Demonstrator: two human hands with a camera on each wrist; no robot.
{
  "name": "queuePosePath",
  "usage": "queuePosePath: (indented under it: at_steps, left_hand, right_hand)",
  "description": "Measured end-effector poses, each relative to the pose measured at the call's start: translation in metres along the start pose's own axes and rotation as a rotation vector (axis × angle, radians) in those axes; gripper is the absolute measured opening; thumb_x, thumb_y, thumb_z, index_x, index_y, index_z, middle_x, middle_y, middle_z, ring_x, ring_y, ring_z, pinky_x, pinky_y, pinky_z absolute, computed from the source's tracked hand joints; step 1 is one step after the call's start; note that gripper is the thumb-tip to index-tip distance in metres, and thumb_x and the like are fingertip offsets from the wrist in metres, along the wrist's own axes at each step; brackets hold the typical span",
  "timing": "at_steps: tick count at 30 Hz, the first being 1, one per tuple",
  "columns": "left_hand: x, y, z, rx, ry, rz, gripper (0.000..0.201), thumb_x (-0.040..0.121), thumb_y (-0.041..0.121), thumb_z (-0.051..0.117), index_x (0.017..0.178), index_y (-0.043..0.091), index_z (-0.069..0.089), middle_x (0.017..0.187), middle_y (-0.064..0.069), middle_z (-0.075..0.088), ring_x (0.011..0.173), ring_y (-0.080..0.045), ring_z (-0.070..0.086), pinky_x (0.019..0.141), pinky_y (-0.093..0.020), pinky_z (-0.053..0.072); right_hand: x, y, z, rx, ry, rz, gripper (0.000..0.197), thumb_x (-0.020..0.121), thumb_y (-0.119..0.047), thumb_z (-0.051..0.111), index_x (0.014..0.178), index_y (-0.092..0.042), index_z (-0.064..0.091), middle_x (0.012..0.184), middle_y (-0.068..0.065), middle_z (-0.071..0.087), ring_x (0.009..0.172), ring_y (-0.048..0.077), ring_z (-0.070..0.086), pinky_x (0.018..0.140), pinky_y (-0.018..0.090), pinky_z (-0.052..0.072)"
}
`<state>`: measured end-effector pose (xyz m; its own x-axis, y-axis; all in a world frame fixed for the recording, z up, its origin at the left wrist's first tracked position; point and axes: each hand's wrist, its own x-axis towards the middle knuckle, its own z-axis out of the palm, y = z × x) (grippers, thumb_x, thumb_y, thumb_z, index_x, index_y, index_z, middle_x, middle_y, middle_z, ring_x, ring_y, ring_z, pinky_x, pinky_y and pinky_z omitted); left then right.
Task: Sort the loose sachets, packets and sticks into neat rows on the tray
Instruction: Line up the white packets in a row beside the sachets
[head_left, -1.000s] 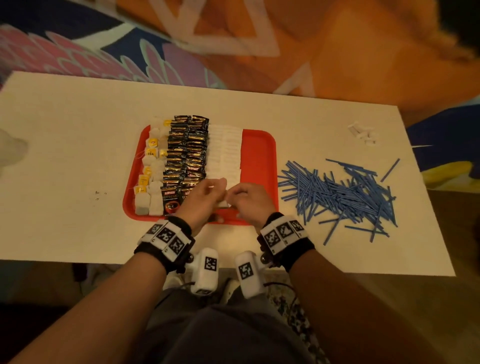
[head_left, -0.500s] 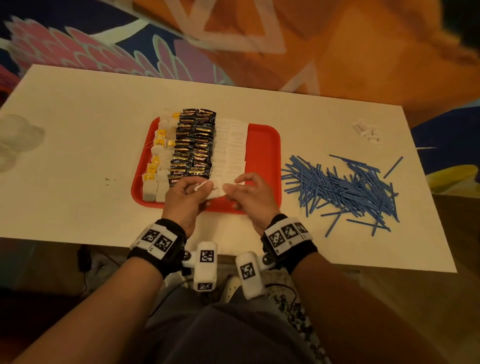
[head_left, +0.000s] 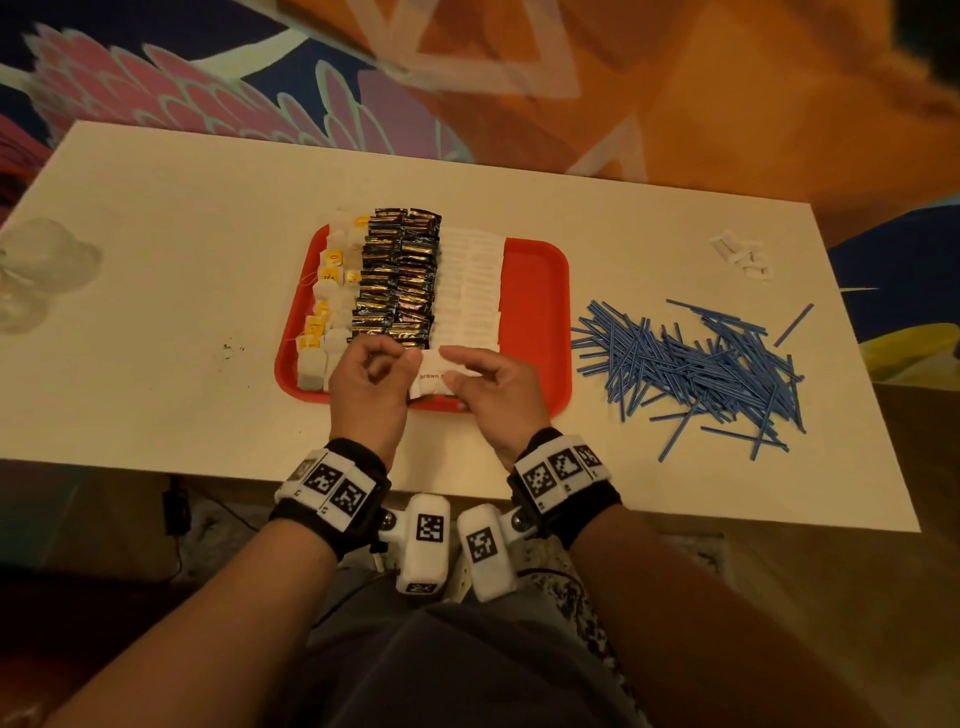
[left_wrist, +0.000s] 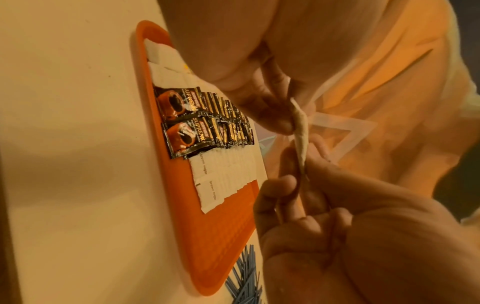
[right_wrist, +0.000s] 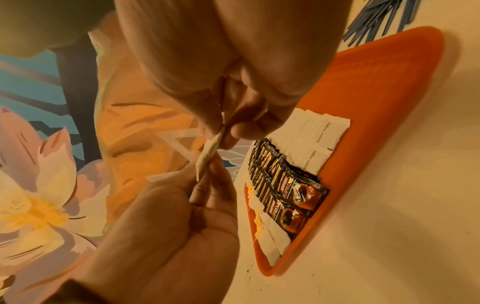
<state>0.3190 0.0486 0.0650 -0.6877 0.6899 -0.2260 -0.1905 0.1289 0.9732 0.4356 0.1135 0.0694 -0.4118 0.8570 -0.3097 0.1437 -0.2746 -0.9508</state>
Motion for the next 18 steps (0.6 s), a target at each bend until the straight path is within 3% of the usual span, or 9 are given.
queuePosePath:
  at_steps: [2, 5, 7, 8, 10, 13, 16, 18]
  left_hand:
    - [0.000, 0.002, -0.004, 0.057, -0.076, 0.030, 0.017, 0.091, 0.009, 0.069, 0.084, 0.024, 0.065, 0.079, 0.001, 0.069, 0.079, -0.019, 0.065, 0.080, -0.046, 0.055]
    - [-0.001, 0.004, -0.008, 0.173, -0.268, 0.039, 0.018, 0.090, 0.006, 0.069, 0.088, 0.023, 0.074, 0.092, -0.010, 0.073, 0.090, -0.029, 0.069, 0.090, -0.047, 0.057]
    - [0.000, 0.002, -0.010, 0.248, -0.324, 0.037, 0.026, 0.089, 0.006, 0.069, 0.091, 0.031, 0.076, 0.099, -0.020, 0.070, 0.094, -0.038, 0.067, 0.090, -0.051, 0.057]
    - [0.001, 0.002, -0.011, 0.251, -0.332, 0.034, 0.029, 0.090, 0.005, 0.069, 0.095, 0.033, 0.076, 0.100, -0.022, 0.069, 0.090, -0.037, 0.067, 0.088, -0.051, 0.057]
    - [0.001, 0.000, -0.012, 0.229, -0.341, 0.025, 0.032, 0.090, 0.002, 0.068, 0.105, 0.030, 0.072, 0.098, -0.022, 0.069, 0.075, -0.023, 0.068, 0.084, -0.044, 0.057]
    - [0.000, -0.001, -0.013, 0.255, -0.371, 0.020, 0.039, 0.089, 0.003, 0.069, 0.115, 0.032, 0.067, 0.088, -0.014, 0.070, 0.068, -0.012, 0.066, 0.079, -0.035, 0.058]
    - [0.002, -0.008, -0.017, 0.331, -0.368, 0.007, 0.043, 0.089, 0.007, 0.071, 0.125, 0.029, 0.064, 0.091, -0.004, 0.073, 0.064, -0.008, 0.066, 0.077, -0.030, 0.058]
    - [0.010, -0.015, -0.021, 0.387, -0.317, -0.008, 0.042, 0.090, 0.009, 0.070, 0.129, 0.024, 0.065, 0.101, -0.005, 0.073, 0.066, -0.010, 0.068, 0.075, -0.033, 0.060]
  right_hand:
    - [0.001, 0.004, 0.000, 0.026, 0.030, 0.026, 0.031, 0.089, -0.004, 0.067, 0.105, -0.030, 0.074, 0.103, -0.011, 0.071, 0.088, 0.010, 0.067, 0.082, 0.027, 0.055]
    - [0.000, 0.004, -0.002, 0.071, 0.054, 0.053, 0.035, 0.091, -0.006, 0.066, 0.120, -0.026, 0.069, 0.105, -0.001, 0.072, 0.075, 0.007, 0.063, 0.072, 0.022, 0.053]
    - [-0.002, 0.005, -0.004, 0.130, 0.059, 0.064, 0.041, 0.091, -0.007, 0.066, 0.127, -0.027, 0.064, 0.109, -0.008, 0.064, 0.082, 0.007, 0.067, 0.071, 0.023, 0.054]
    - [-0.002, 0.007, -0.005, 0.167, 0.063, 0.090, 0.044, 0.090, -0.009, 0.068, 0.130, -0.028, 0.061, 0.110, -0.010, 0.059, 0.089, 0.010, 0.068, 0.070, 0.025, 0.054]
    - [0.001, 0.011, -0.007, 0.229, 0.056, 0.191, 0.051, 0.087, -0.016, 0.074, 0.134, -0.027, 0.056, 0.115, -0.001, 0.062, 0.097, 0.020, 0.070, 0.069, 0.028, 0.056]
    - [0.000, 0.015, -0.011, 0.191, 0.022, 0.323, 0.044, 0.084, -0.015, 0.077, 0.123, -0.004, 0.059, 0.099, 0.010, 0.071, 0.075, 0.016, 0.070, 0.064, 0.026, 0.053]
    - [0.002, 0.022, -0.014, 0.122, -0.004, 0.317, 0.008, 0.085, -0.008, 0.074, 0.091, -0.006, 0.069, 0.079, 0.007, 0.068, 0.064, 0.012, 0.062, 0.062, 0.025, 0.050]
    - [0.007, 0.029, -0.017, 0.053, 0.024, 0.318, 0.016, 0.085, -0.009, 0.075, 0.099, -0.003, 0.070, 0.084, 0.008, 0.071, 0.063, 0.010, 0.064, 0.061, 0.022, 0.053]
